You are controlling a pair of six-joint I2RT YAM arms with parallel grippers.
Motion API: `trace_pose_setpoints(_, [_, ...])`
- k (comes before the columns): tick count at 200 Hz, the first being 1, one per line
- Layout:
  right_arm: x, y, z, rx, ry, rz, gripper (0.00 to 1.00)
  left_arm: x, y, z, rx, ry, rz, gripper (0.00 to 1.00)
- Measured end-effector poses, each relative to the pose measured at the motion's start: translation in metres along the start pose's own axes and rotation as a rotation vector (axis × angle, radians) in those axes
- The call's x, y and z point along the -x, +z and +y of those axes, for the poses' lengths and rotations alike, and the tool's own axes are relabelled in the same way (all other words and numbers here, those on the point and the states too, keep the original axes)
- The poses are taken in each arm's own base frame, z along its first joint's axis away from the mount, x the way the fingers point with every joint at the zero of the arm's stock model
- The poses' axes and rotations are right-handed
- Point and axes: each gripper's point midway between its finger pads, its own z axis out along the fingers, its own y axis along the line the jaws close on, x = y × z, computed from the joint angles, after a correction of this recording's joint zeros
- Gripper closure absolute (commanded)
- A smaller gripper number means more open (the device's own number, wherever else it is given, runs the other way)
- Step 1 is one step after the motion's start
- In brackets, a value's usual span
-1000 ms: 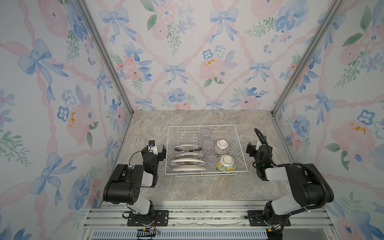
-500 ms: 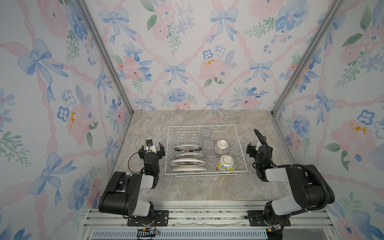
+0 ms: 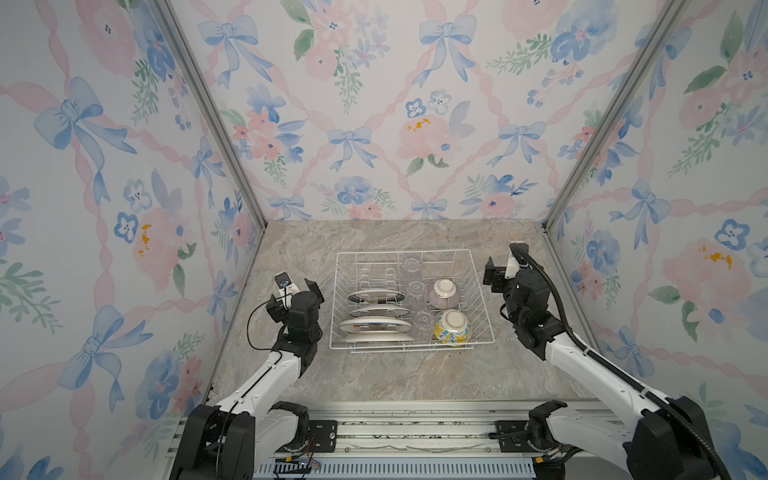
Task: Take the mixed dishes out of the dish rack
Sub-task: 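Reach the right gripper into the rack toward the green-rimmed plate while the left arm rises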
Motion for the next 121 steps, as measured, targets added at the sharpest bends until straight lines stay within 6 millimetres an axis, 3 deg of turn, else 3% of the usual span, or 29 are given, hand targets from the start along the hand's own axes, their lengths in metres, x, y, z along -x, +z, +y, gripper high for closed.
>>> trace_pose_setpoints(21, [0.039, -0.01, 0.035, 0.173, -0.015, -0.01, 0.03, 0.006, -0.009, -0.008, -0.057, -0.036, 0.039, 0.02])
trace_pose_setpoints(44, [0.048, -0.018, 0.078, 0.386, -0.048, 0.024, 0.03, 0.01, -0.02, -0.016, -0.134, -0.07, 0.079, 0.02])
trace_pose_setpoints(61, [0.038, -0.013, 0.115, 0.538, -0.068, 0.088, 0.0, 0.014, -0.032, -0.026, -0.212, -0.098, 0.102, 0.02])
trace_pose_setpoints(85, [0.008, -0.005, 0.168, 0.716, -0.099, 0.189, 0.03, 0.025, -0.048, -0.041, -0.311, -0.133, 0.127, 0.02])
trace_pose_setpoints(121, [-0.029, -0.016, 0.237, 0.931, -0.166, 0.305, 0.16, 0.043, -0.064, -0.057, -0.409, -0.152, 0.165, 0.02])
